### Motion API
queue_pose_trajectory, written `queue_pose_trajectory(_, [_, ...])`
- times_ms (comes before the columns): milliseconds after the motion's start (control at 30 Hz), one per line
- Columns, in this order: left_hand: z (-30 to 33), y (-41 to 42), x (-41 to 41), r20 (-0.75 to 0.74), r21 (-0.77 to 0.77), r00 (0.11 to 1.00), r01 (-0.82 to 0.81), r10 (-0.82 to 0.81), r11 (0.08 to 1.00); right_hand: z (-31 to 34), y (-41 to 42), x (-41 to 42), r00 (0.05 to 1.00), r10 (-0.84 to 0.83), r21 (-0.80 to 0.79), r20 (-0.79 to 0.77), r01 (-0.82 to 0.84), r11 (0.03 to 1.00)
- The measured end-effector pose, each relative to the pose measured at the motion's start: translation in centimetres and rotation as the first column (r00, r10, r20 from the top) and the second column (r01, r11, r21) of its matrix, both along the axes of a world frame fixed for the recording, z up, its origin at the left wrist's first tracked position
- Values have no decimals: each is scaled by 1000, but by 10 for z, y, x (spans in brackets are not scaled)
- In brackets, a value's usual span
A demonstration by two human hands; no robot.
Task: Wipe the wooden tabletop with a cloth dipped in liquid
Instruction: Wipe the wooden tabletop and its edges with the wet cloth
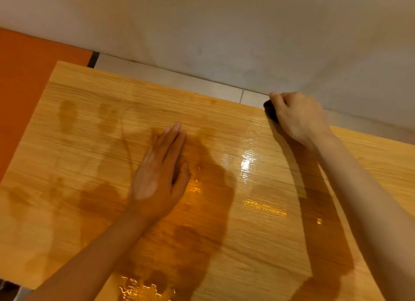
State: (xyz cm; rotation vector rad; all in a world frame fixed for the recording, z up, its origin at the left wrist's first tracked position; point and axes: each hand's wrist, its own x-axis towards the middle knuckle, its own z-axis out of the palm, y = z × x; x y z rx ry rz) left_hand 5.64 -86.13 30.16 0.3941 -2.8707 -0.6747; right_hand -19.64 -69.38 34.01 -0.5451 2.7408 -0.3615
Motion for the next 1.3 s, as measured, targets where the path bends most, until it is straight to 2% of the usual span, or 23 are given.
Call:
queue_pose_trajectory(100, [0,-1,0,17,-15,1000,-6,6,1000,1,25,1,995,-81,75,-63,85,994])
queue_pose_trajectory(167, [1,-2,0,19,-18,1000,-4,4,1000,-5,3,10,995,-66,85,-76,72,994])
queue_pose_trajectory(333, [3,-1,-2,31,13,999,-10,9,1000,-11,-105,49,991,116,-50,-66,-119,992])
queue_pose_trajectory(400, [2,-2,-1,26,-2,1000,-14,14,1000,-11,-116,58,975,177,-119,-131,-193,974])
queue_pose_trajectory(467, [-2,-2,1,21,3,1000,-14,14,1000,-14,-93,55,962,205,-184,-181,-238,954])
queue_pose_trajectory(600, [-7,-2,1,34,44,999,-9,8,999,-16,-15,38,965,33,-145,-260,-72,987])
queue_pose_trajectory(700, [-2,-4,2,47,11,999,-6,6,1000,-21,-37,46,953,-14,-85,-304,-13,996])
queue_pose_trajectory(767, [2,-4,3,25,64,1000,-8,7,998,-26,-86,63,949,47,-81,-311,-75,994])
queue_pose_trajectory(867, [7,-6,4,-18,191,1000,-20,24,981,-20,-155,87,926,173,-175,-337,-242,954])
queue_pose_trajectory(933, [11,-10,7,-40,229,999,-12,21,973,-15,-165,83,933,275,-202,-231,-323,925])
queue_pose_trajectory(1000, [13,-20,16,-36,206,999,-26,34,978,-15,-141,66,961,264,-239,-82,-277,931])
queue_pose_trajectory(1033, [15,-30,22,-16,192,998,-60,64,980,-15,-120,58,970,229,-242,-78,-242,940])
queue_pose_trajectory(1167, [14,-76,55,47,103,988,-151,147,983,-15,-51,50,980,10,-167,-197,-43,985])
queue_pose_trajectory(1233, [10,-89,65,53,49,992,-116,113,992,-19,-63,52,971,-53,-155,-234,17,988])
queue_pose_trajectory(1300, [6,-93,69,68,21,995,-77,76,997,-26,-101,59,966,-47,-162,-254,6,987])
